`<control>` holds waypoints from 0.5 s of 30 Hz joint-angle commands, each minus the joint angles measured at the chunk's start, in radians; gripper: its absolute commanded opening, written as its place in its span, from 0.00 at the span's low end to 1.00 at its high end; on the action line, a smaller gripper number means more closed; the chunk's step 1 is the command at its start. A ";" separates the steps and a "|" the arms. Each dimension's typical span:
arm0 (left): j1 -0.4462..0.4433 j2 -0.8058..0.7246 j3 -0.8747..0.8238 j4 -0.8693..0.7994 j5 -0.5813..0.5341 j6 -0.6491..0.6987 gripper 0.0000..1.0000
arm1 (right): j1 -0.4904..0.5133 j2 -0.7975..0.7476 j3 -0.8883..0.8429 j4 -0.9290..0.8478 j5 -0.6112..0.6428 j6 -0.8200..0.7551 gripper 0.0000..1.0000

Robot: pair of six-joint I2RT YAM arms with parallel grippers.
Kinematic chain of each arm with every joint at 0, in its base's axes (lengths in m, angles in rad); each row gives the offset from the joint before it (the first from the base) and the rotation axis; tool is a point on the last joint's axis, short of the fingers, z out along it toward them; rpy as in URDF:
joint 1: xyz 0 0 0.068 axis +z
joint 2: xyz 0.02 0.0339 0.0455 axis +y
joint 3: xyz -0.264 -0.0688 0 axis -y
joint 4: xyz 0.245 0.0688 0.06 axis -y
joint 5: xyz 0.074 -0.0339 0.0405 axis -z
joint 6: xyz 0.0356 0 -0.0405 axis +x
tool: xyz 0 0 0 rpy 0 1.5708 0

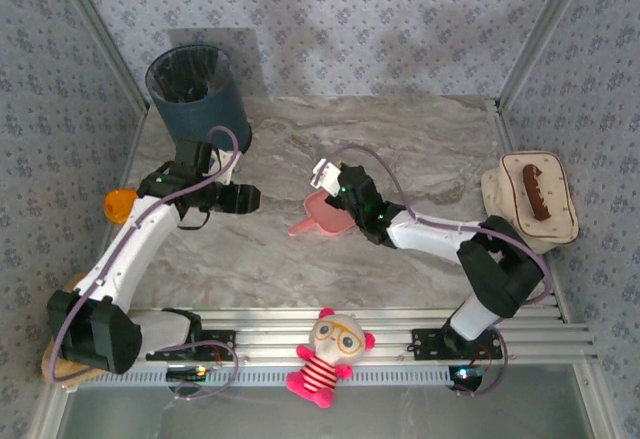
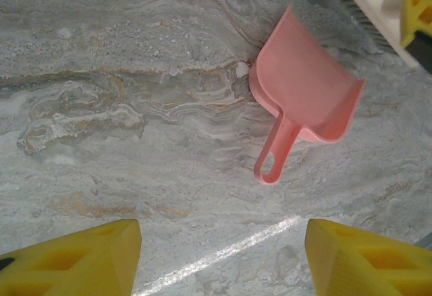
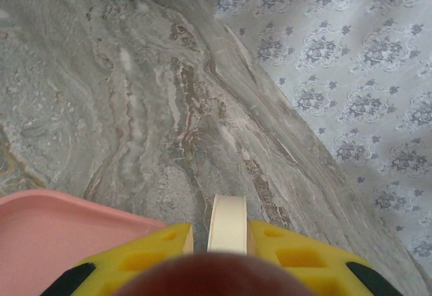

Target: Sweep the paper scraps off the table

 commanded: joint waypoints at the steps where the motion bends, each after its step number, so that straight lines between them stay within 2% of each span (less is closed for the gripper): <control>1: 0.003 -0.028 0.011 0.016 0.018 -0.011 0.65 | 0.024 0.025 -0.012 0.067 0.053 -0.067 0.00; 8: 0.003 -0.023 0.003 0.011 0.017 -0.010 0.66 | 0.066 0.075 -0.039 0.100 0.077 -0.097 0.04; 15: 0.003 -0.017 0.003 0.005 0.015 -0.009 0.67 | 0.101 0.112 -0.051 0.109 0.083 -0.096 0.14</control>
